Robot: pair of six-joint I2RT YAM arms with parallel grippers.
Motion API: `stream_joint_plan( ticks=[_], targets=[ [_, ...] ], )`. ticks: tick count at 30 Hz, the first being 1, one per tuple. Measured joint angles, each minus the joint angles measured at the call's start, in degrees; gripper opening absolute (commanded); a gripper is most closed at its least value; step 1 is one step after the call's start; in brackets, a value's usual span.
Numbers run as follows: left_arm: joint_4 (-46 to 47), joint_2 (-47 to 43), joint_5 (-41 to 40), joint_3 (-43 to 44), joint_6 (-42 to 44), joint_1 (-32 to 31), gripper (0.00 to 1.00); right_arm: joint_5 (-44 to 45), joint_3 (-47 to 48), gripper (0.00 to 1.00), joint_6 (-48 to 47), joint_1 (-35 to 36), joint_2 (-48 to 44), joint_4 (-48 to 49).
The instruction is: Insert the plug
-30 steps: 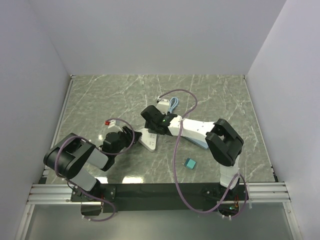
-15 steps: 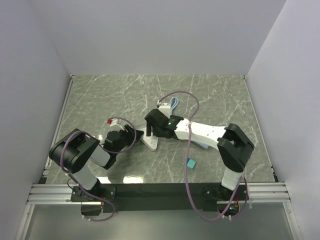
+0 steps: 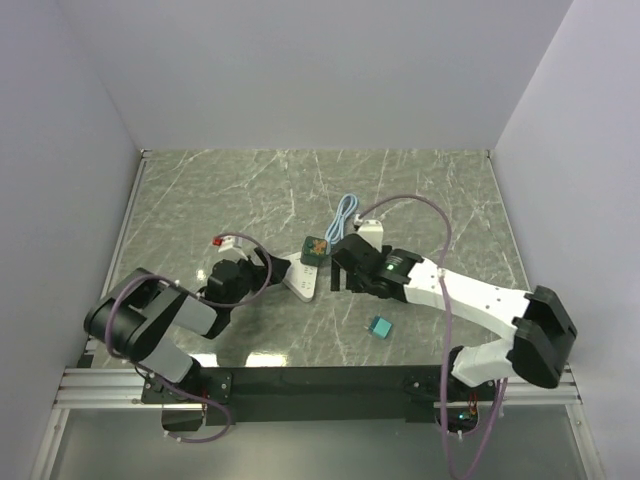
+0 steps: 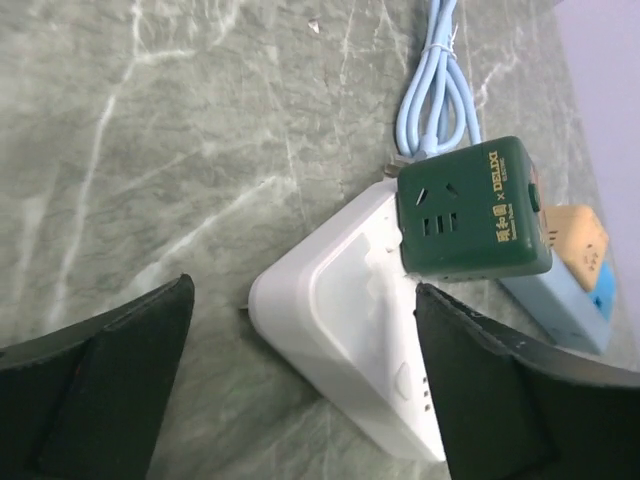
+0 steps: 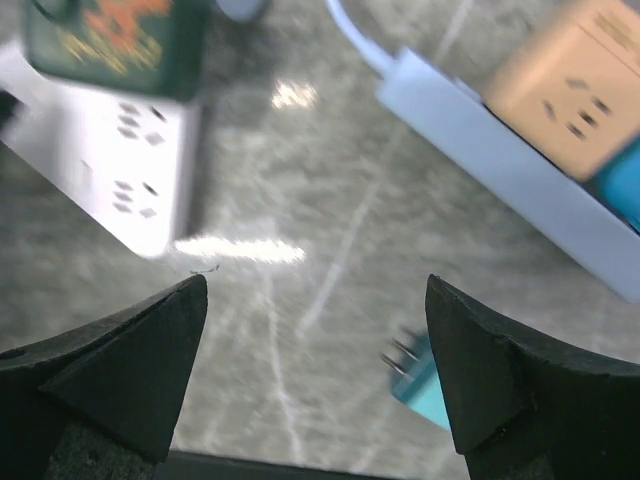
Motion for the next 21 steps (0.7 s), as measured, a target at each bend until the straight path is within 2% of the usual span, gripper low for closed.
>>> stream_joint_plan(
  ticks=[10,21],
  targets=[
    [-10.64,-16.04,-3.1,-3.45,3.21,0.15,0.99,-5.62,-9.31,0.97,-3.74,0.0,-15.67,-5.79],
    [-18.45,-30.34,-4.15,-6.34,4.61,0.15,0.99,-11.13,-18.64,0.98,-5.57,-0.37,-14.49,-5.77]
  ],
)
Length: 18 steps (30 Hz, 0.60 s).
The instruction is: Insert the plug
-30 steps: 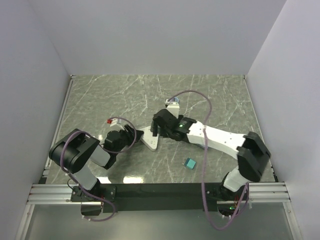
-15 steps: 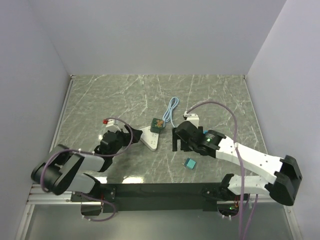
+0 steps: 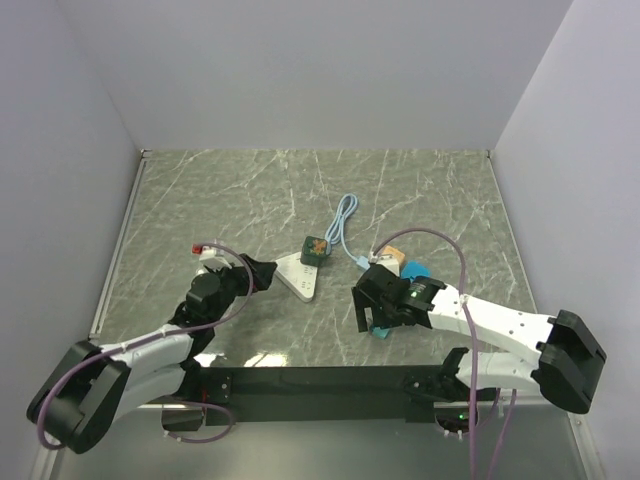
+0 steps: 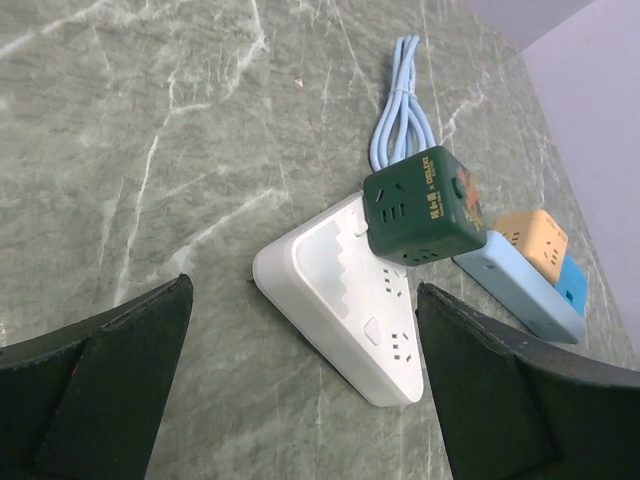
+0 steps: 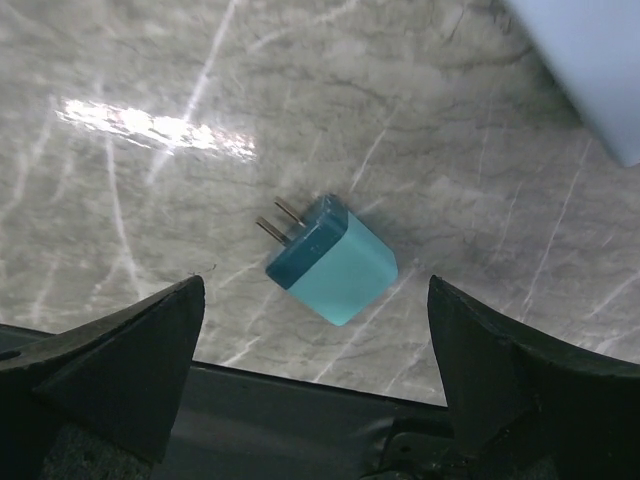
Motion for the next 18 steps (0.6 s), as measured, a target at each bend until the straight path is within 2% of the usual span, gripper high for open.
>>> stream_joint_plan(
  ticks=[9,18],
  targets=[
    [-4.96,-7.56,-0.57,-0.61,0.02,0.0,0.99,-0.79,-0.68,0.98,-0.37,-0.39,4.33,1.55],
    [-5.84,-8.04,-0.55,-1.14,0.02,0.0,0.99,-1.88,-3.48,0.96,2.73,-0.55,6.56,6.12]
  ],
)
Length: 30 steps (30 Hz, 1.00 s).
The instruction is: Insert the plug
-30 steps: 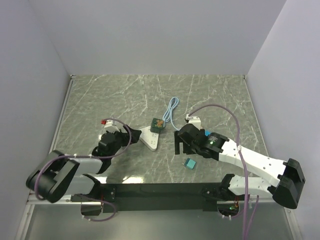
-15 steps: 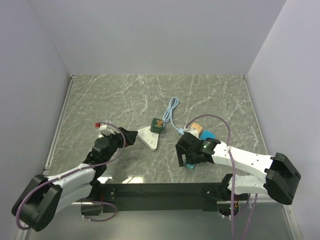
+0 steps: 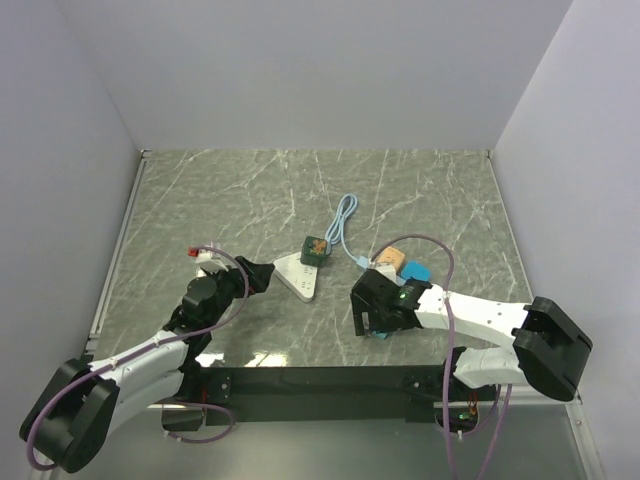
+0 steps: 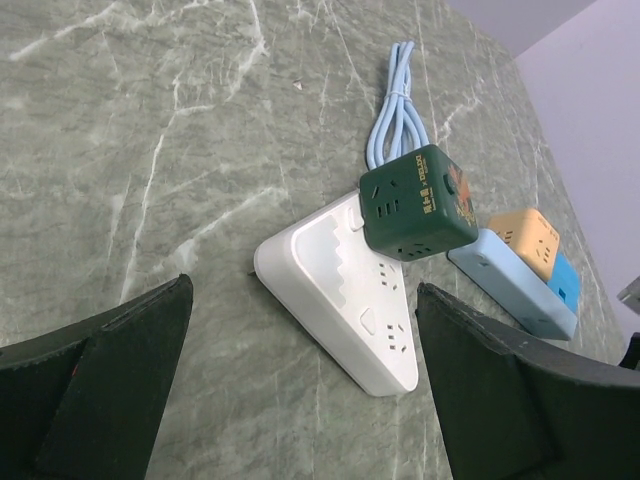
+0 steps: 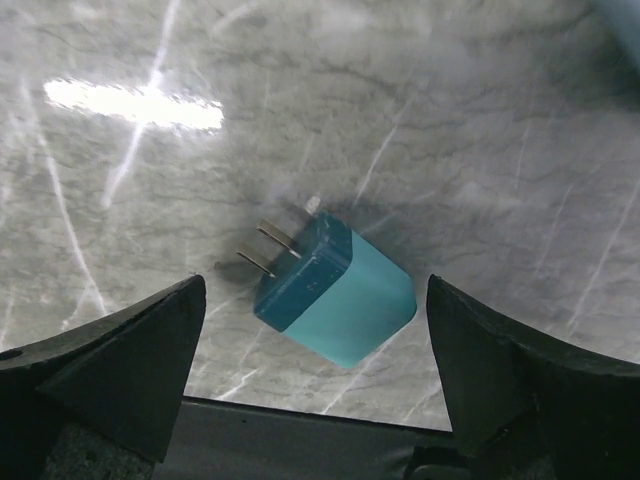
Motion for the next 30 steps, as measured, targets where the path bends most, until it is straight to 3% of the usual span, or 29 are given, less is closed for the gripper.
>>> stream_joint_plan(
  ticks=[16,23,30],
  targets=[
    [0.09,1.66,0.24,0.0,0.02,0.0,0.99,-3.21,-4.81,0.62,1.18,0.02,-3.43,6.71],
    [0.09,1.81,0.28,0.02,0.04,0.0,0.99,-4.42,-5.09,0.51,0.37,1.55,-2.91,9.99],
    [1.53,3.15,4.61,0.02,0.94,0.07,0.99,-3.5,-4.28,0.48,0.26,6.05,-2.27,9.92]
  ],
)
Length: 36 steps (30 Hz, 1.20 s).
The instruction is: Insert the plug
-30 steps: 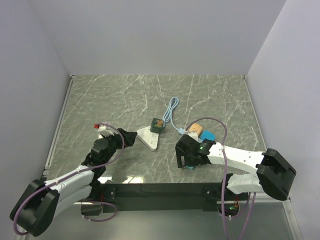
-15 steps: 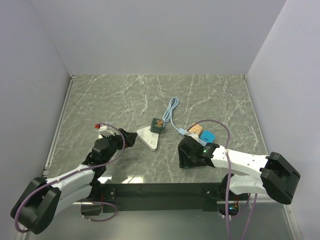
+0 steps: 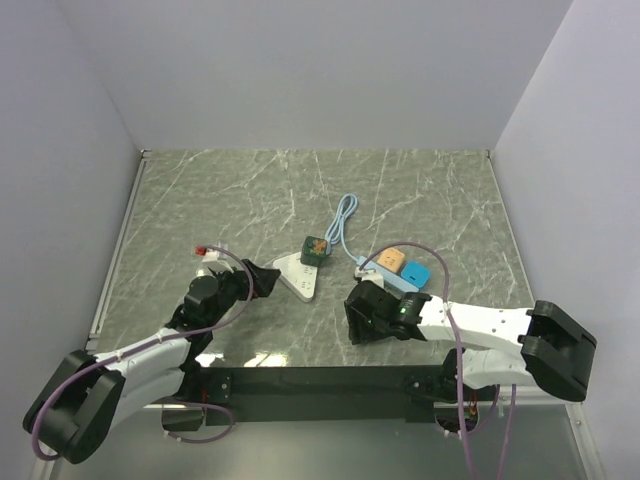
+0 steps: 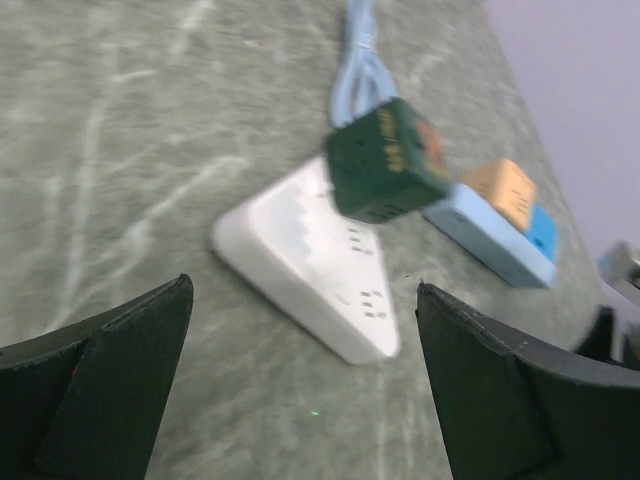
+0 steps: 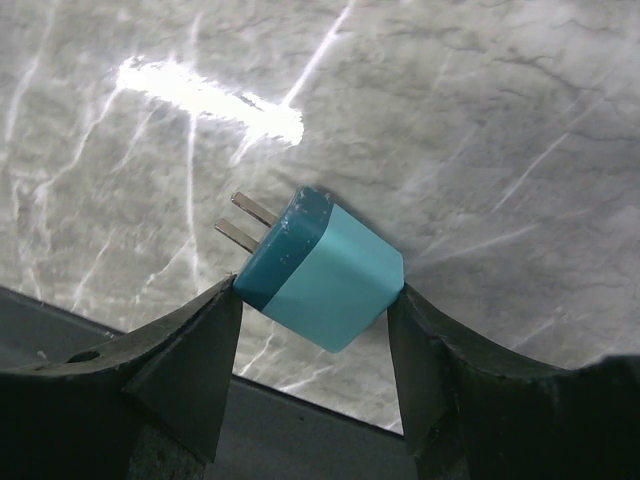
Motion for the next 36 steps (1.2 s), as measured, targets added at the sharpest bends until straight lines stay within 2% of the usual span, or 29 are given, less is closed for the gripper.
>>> stream_joint_plan(
  ticks=[6,15,27,36],
  targets=[
    [5.68,0.61,13.51,0.09,-1.05,-0.57,0.99,2.08,0.26,0.46,-1.11,2.58,-3.43,-0.44],
    [10.01,5.31,25.94,1.99,-5.51,-8.37,1.0,4.02,2.54,0.43,-5.29,6.23,-8.07,1.81],
    [21.51,22.25,31.5,5.49,-13.84,-13.7,0.98,6.78,3.1,0.4,-7.69,10.97,-11.5,4.15],
    [25.62,27.8,31.41,9.07,-16.52,-16.37,0.92,7.93,3.13,0.38,-7.89,13.4,-11.69,4.85]
  ],
)
